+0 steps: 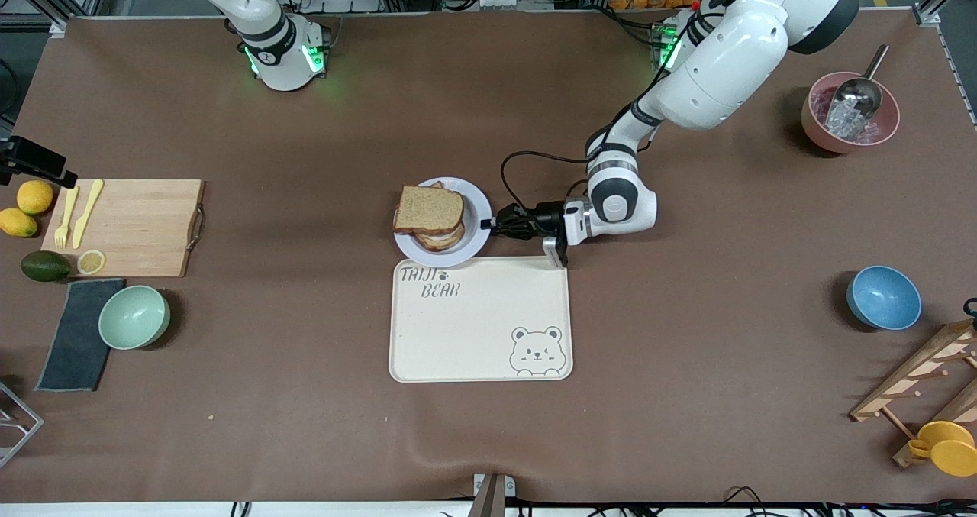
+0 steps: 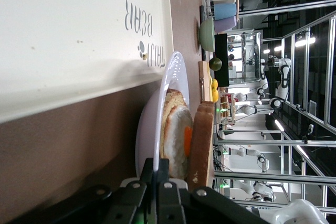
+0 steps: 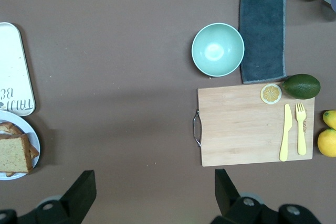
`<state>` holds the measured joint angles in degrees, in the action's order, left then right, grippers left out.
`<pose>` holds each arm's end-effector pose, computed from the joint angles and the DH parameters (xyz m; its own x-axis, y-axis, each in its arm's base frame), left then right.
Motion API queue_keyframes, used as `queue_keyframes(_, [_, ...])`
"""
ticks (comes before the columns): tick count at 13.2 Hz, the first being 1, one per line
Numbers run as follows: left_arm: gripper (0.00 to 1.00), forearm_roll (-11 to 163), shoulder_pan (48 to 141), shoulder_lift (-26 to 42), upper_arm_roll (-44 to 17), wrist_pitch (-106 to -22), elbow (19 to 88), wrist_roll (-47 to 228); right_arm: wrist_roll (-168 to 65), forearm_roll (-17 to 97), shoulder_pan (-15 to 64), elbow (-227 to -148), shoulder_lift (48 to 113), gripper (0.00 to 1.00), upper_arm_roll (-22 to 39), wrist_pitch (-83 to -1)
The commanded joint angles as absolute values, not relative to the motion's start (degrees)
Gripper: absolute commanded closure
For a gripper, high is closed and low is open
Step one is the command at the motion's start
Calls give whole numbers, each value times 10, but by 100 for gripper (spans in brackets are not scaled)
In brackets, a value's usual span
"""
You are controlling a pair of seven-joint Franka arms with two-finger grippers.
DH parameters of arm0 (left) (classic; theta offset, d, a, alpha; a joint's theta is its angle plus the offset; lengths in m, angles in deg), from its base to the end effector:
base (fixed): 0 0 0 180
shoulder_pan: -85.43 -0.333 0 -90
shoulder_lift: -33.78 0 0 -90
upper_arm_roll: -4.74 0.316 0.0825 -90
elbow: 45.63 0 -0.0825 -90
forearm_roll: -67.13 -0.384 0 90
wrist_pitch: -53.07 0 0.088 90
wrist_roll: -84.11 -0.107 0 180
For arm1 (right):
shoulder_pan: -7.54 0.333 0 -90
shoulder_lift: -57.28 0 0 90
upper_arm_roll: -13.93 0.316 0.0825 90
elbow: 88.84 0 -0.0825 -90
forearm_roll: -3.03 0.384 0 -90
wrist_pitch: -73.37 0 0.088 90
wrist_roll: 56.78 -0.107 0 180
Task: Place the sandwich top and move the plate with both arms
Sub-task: 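Close the left gripper on the white plate rim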
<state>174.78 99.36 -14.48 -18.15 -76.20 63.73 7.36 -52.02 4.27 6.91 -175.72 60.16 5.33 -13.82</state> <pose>0.4563 -0.3794 0.0786 0.9971 -0.0204 0.0736 -0.0764 -0.2413 0.9674 0.5583 -0.0860 0.6180 0.9961 -0.0769 -0.0429 -0.0777 -0.9968 -0.0178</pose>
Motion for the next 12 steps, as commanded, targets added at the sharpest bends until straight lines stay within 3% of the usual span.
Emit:
queue_keyframes(1, [100, 1775, 991, -158, -197, -770, 622, 50, -531, 34, 74, -1744, 608, 0, 51, -134])
queue_keyframes(12, [100, 1794, 963, -134, -236, -769, 620, 90, -531, 35, 75, -1744, 612, 0, 52, -135])
